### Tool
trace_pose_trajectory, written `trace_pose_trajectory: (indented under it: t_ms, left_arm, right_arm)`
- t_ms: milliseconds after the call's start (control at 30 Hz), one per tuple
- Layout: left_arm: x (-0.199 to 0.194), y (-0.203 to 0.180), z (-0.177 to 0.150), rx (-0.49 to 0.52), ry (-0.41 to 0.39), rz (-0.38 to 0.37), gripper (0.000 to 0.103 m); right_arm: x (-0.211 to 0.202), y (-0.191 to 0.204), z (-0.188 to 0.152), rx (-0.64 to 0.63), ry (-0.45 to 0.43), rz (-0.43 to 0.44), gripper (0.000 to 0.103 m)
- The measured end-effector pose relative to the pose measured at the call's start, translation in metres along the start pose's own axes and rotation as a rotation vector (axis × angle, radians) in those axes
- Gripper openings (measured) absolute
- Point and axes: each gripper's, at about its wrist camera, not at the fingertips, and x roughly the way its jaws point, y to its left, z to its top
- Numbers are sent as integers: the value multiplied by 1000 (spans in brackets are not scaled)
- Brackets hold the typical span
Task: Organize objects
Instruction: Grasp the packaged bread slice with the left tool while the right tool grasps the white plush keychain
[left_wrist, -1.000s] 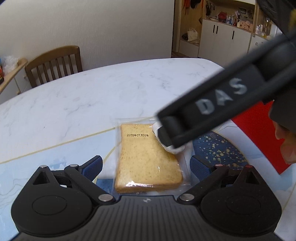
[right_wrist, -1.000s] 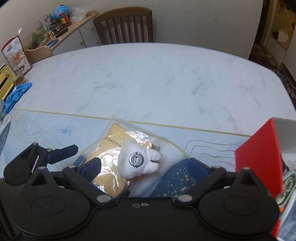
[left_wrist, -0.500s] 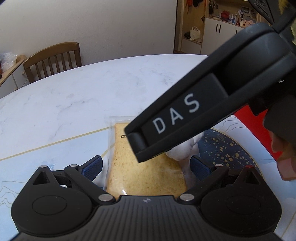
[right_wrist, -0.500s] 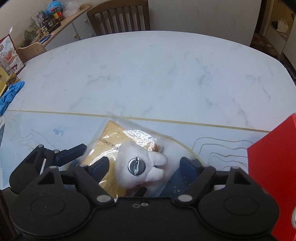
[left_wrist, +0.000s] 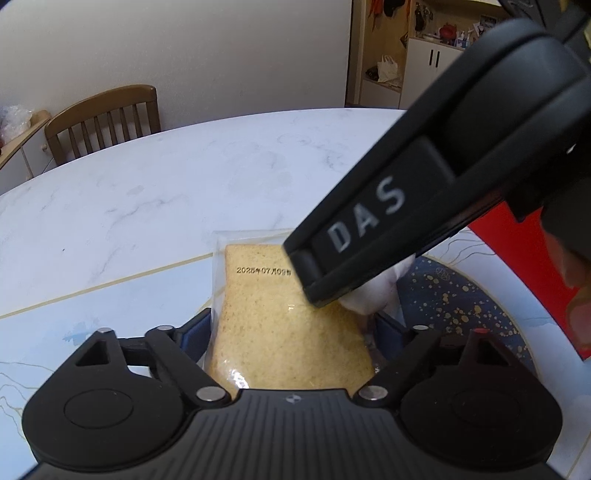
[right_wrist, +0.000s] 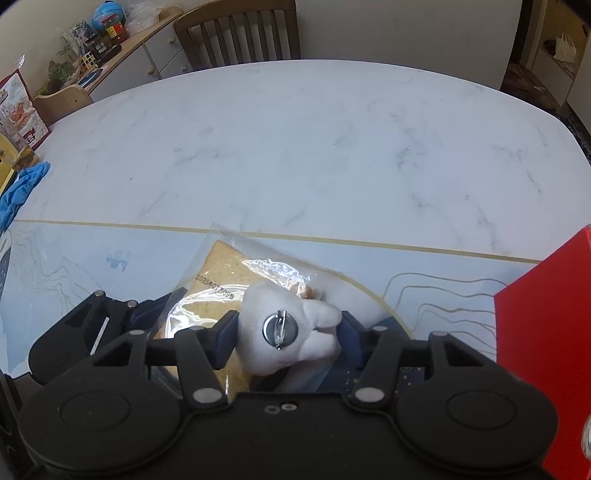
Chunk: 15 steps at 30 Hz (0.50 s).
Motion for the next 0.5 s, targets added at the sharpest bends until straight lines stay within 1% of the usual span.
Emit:
trace_pose_trajectory:
  t_ms: [167, 367, 500]
  left_arm:
    - [-5, -5, -2, 19, -11, 10, 78]
    - [-13, -11, -7, 15, -9, 17, 77]
    - [-21, -11, -10, -12, -1, 8, 76]
  right_arm:
    - [-5, -1, -3, -2, -10, -3, 54]
    - [-20, -5, -5, 3, -27, -7, 53]
    - [-34, -9, -9, 12, -36, 1, 53]
